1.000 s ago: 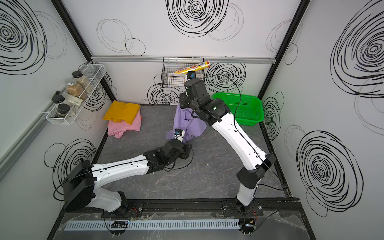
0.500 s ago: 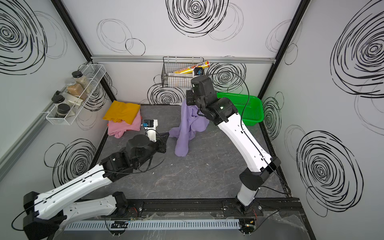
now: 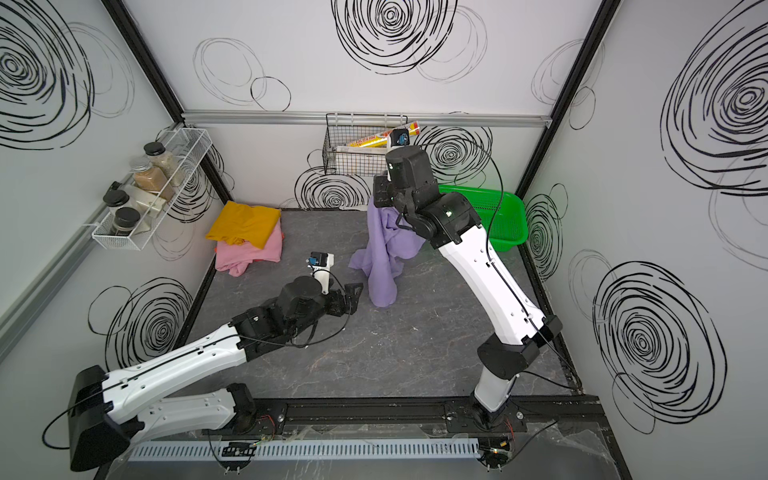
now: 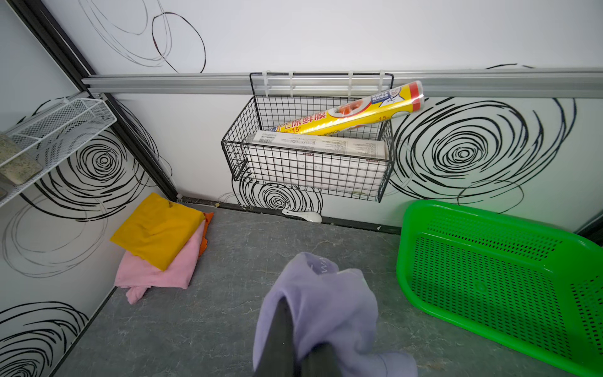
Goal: Fold and stack t-shirts
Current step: Flatten out the T-shirt at the center of the board.
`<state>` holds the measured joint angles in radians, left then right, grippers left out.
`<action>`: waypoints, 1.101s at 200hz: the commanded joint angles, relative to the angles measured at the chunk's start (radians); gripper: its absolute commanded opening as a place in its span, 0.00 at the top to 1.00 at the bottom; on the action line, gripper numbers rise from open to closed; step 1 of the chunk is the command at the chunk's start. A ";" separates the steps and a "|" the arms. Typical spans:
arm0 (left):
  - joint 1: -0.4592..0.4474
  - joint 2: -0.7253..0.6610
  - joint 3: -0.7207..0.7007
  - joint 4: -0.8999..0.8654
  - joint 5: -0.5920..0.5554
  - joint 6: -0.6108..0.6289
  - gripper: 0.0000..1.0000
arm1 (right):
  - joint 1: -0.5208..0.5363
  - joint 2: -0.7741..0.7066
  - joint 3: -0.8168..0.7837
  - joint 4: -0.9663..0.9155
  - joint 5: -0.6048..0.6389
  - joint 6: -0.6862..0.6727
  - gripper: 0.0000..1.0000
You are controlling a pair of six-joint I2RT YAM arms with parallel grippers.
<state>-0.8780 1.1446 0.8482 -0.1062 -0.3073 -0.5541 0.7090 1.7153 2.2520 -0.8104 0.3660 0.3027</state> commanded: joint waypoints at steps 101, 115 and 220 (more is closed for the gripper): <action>0.076 0.427 0.211 0.316 0.163 0.139 0.31 | -0.004 -0.029 0.021 -0.056 -0.009 0.004 1.00; 0.087 0.467 0.241 0.315 0.166 0.151 0.97 | -0.005 -0.032 0.014 -0.055 -0.012 0.003 1.00; 0.093 -0.059 0.217 -0.088 0.018 0.072 1.00 | -0.004 -0.045 -0.046 -0.005 0.100 -0.031 1.00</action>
<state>-0.7853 1.2453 1.0420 -0.0631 -0.2008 -0.4412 0.7090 1.7042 2.2028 -0.8593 0.3912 0.2943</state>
